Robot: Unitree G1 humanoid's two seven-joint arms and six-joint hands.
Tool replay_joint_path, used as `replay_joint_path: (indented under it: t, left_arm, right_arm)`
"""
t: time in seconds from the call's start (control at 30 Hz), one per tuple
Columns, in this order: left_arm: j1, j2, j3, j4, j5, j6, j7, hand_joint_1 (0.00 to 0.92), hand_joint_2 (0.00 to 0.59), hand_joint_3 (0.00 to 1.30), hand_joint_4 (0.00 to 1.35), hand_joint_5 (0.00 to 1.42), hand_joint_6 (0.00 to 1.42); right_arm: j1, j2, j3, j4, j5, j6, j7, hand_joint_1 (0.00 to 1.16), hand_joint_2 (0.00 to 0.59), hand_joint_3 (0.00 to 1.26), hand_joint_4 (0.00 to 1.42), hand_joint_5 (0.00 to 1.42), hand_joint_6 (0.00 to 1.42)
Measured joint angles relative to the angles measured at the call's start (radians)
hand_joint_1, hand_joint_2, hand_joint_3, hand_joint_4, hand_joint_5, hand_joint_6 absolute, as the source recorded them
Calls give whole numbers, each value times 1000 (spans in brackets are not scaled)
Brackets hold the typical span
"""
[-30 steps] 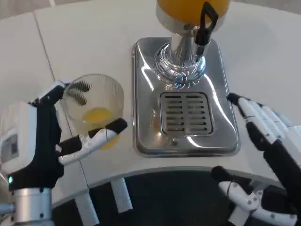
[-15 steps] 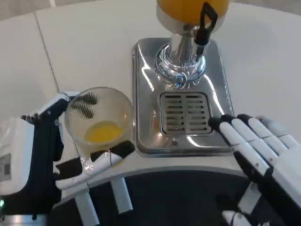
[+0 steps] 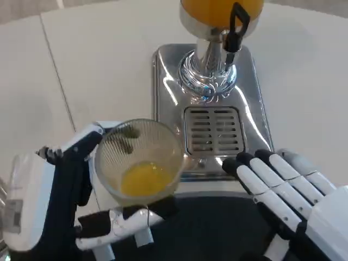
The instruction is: Grasp the cup under the faucet to collect the drink, then remove the cup.
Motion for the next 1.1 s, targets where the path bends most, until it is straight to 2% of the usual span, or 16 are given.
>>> replay_joint_path:
  t: [0.2,0.43,1.1]
  left_arm:
    - [58,-12,-2,-53,9,-39,-21,692,0,1129,1176,1424,1424]
    - [119,-19,-10,-63,26,-94,-35,692,0,1129,1176,1424,1424]
    - [96,-48,14,-63,25,-117,-53,692,0,1140,1176,1424,1424]
  right_arm:
    - [18,5,-10,8,8,-41,-5,160,540,0,0,0,0]
    - [34,42,-2,10,12,-77,-20,151,543,0,0,0,0]
    - [86,101,-9,9,12,-138,-40,137,544,0,0,0,0]
